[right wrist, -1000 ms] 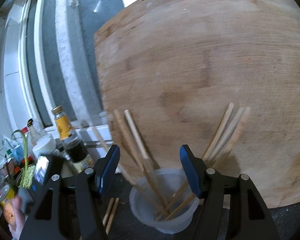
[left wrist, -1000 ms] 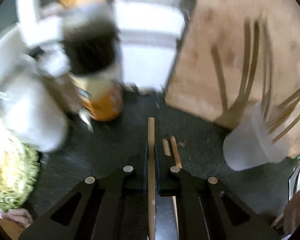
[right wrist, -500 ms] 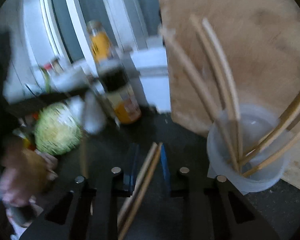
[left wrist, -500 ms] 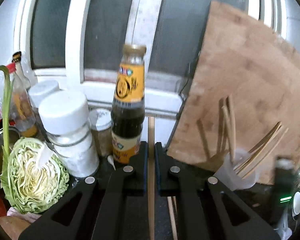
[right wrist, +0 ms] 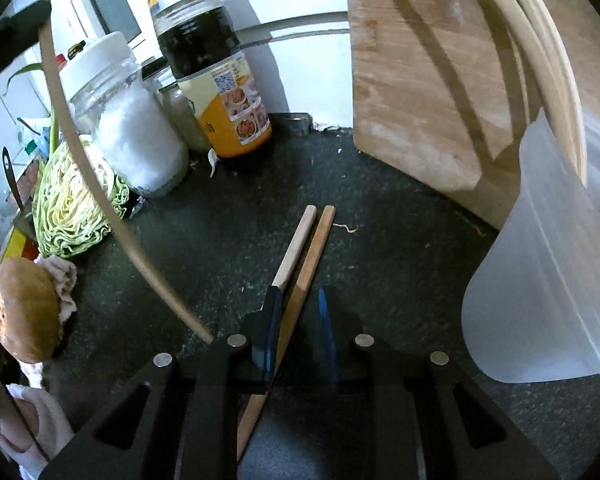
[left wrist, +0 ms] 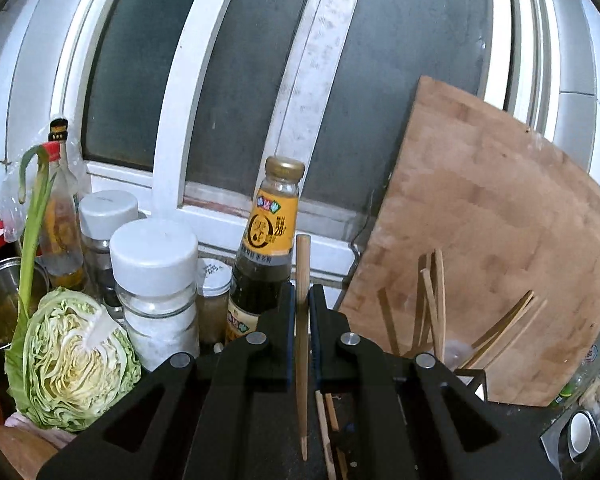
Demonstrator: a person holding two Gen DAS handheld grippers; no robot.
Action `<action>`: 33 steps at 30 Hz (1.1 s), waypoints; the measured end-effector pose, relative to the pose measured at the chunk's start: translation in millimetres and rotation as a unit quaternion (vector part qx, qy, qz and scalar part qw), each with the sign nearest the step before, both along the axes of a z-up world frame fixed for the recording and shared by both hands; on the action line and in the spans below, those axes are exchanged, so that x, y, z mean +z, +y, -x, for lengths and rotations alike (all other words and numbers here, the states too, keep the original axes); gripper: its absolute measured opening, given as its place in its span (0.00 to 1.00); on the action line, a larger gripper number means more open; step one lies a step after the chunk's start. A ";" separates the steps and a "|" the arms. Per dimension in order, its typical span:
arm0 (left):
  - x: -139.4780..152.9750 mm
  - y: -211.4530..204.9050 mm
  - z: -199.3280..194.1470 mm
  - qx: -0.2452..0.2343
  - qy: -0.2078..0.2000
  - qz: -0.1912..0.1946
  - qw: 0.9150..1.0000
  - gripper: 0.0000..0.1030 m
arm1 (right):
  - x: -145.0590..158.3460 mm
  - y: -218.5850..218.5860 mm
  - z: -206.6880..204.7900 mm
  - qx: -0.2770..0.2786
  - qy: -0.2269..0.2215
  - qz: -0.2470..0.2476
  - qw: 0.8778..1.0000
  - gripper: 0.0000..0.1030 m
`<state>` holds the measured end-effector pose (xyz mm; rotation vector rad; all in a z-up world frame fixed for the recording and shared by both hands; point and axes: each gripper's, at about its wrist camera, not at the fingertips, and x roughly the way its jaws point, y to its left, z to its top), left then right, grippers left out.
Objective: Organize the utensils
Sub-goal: 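Grasp one chopstick with the left tool while the right tool grasps another, then lift both chopsticks upright and carry both tools over the clear cup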
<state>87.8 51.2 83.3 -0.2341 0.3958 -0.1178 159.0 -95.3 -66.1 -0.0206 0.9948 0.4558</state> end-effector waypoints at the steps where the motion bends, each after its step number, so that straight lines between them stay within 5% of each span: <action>1: 1.1 -0.6 2.1 0.001 -0.005 -0.002 1.000 0.06 | -0.5 1.9 0.0 0.000 -0.002 0.004 1.000 0.20; 8: 4.5 -6.6 9.4 0.005 -0.020 -0.016 1.000 0.06 | -3.8 9.4 6.6 -0.014 -0.036 0.059 0.998 0.13; 12: 3.3 -7.3 8.9 0.000 -0.022 -0.012 1.000 0.06 | 1.1 -8.9 3.4 -0.023 -0.031 -0.010 0.999 0.07; 19: -2.1 2.1 4.0 -0.012 -0.018 0.015 1.000 0.06 | 60.3 -43.2 22.4 -0.022 -0.128 -0.109 0.985 0.07; 24: 6.6 9.5 19.9 -0.032 -0.065 0.038 0.997 0.06 | 111.2 -73.0 52.7 -0.045 -0.230 -0.153 0.960 0.07; 29: 25.0 4.2 27.0 -0.071 -0.078 0.065 0.992 0.06 | 149.8 -119.9 79.7 -0.113 -0.323 -0.204 0.917 0.07; 33: 52.6 -21.2 32.1 -0.094 -0.089 0.050 0.990 0.06 | 167.6 -157.4 87.3 -0.173 -0.372 -0.227 0.883 0.07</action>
